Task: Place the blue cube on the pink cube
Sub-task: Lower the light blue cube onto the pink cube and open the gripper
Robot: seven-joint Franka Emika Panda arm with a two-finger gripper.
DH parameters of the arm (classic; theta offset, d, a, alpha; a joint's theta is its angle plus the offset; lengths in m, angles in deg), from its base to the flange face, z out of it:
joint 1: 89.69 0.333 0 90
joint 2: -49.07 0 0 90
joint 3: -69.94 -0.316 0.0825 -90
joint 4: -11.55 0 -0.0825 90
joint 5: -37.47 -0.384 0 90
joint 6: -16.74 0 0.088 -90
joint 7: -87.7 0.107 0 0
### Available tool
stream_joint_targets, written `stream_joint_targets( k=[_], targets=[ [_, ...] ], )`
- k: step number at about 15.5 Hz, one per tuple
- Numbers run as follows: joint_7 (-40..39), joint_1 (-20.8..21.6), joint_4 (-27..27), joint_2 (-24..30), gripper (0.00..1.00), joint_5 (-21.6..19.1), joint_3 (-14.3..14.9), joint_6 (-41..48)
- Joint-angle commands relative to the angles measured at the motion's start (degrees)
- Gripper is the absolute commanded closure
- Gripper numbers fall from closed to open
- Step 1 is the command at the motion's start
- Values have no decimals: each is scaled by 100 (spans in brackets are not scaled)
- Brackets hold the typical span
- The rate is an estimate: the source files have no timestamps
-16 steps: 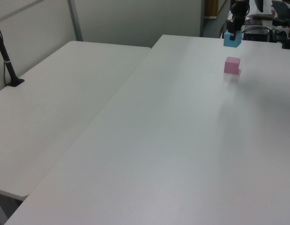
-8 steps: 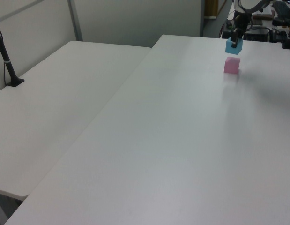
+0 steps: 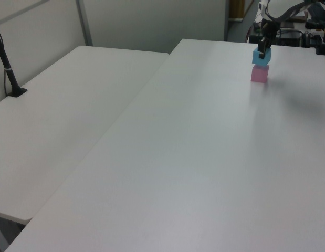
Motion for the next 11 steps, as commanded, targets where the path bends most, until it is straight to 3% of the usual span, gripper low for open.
stream_joint_targets(
  k=[1, 11],
  targets=[
    [-180, -15, -135, 51, 73, -9, 24, -124],
    [-418, 64, -179, -11, 73, 61, -11, -115]
  ],
)
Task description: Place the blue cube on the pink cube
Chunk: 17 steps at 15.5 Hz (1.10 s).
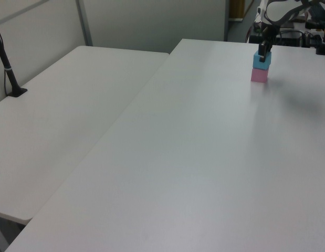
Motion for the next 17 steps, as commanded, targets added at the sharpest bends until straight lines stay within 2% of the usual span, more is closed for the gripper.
stream_joint_targets(
  k=[1, 2, 3, 12, 14, 17],
  targets=[
    [-200, 58, -159, 114, 56, 53, -1, -115],
    [-253, 49, -159, 105, 19, 62, -1, -115],
    [-280, 49, -151, 105, 0, 132, -1, -107],
    [-192, 40, -107, 175, 0, 212, -1, 7],
    [-131, 49, 77, 411, 0, 124, -10, 558],
    [246, 232, 787, 746, 0, -34, -106, 1998]
  ],
)
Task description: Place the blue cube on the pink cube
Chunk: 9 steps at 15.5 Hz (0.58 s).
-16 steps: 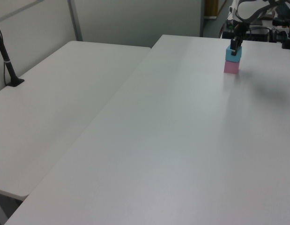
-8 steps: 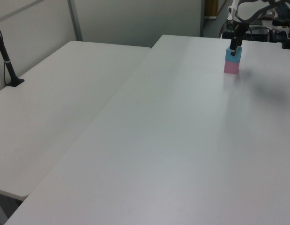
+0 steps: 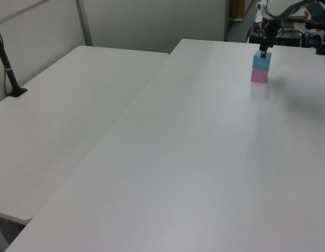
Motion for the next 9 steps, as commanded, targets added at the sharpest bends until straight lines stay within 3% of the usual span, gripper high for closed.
stream_joint_targets(
  k=[1, 5, 7, 9],
  targets=[
    [523, 367, 788, 583, 0, -266, -71, 1701],
    [1831, 1096, 1642, 916, 0, -557, -71, 3232],
    [2010, 1675, 1723, 1109, 0, -539, -45, 3384],
    [2150, 1950, 1731, 1225, 0, -557, -53, 3437]
  ],
)
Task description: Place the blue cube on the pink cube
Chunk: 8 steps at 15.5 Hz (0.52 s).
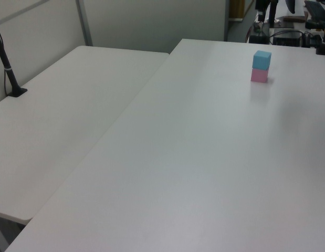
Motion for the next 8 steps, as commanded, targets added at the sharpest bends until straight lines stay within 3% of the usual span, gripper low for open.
stream_joint_targets(
  k=[1, 5, 8],
  targets=[
    [449, 546, 19, 150, 0, -55, 63, 225],
    [389, 547, 11, 115, 0, -38, -78, 129],
    [-295, 538, -24, 79, 0, -11, -95, -301]
  ],
)
